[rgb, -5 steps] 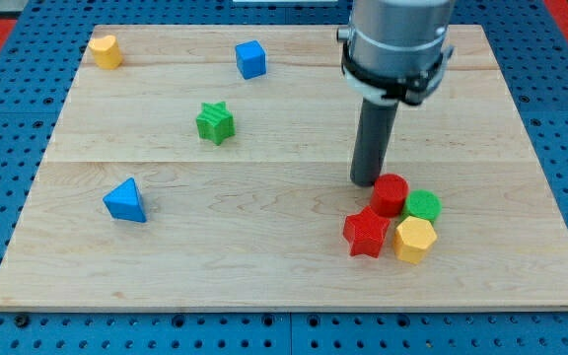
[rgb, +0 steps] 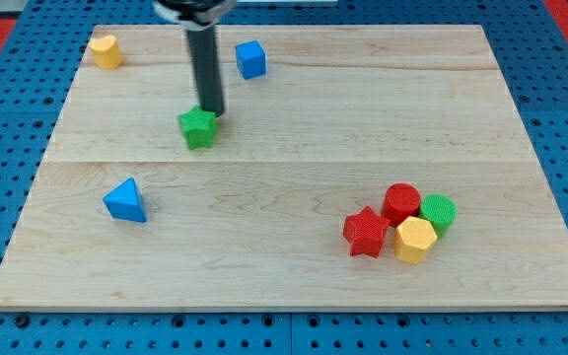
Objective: Slide the green star into the left of the red circle
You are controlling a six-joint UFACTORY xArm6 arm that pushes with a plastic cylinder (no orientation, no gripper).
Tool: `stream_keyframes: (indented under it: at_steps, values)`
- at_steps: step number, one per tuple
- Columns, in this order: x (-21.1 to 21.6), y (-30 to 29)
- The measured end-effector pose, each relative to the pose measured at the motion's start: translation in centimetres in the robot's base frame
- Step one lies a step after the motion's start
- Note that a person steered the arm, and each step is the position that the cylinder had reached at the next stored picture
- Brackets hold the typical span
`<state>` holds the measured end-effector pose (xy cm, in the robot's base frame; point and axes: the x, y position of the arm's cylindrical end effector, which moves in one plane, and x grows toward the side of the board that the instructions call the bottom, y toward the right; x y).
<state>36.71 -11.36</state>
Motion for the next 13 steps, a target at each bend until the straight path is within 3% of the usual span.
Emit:
stream_keyframes:
  at_steps: [3, 4, 5, 6, 8, 9, 11, 13]
  values:
    - [-0.2, -2.3]
    - [-0.2, -8.3]
    - [2.2, -1.3]
    - [3.9, 9.4]
    - [3.2, 1.0]
    - [4.8, 0.1]
    - [7.3, 10.1]
    - [7.3, 11.3]
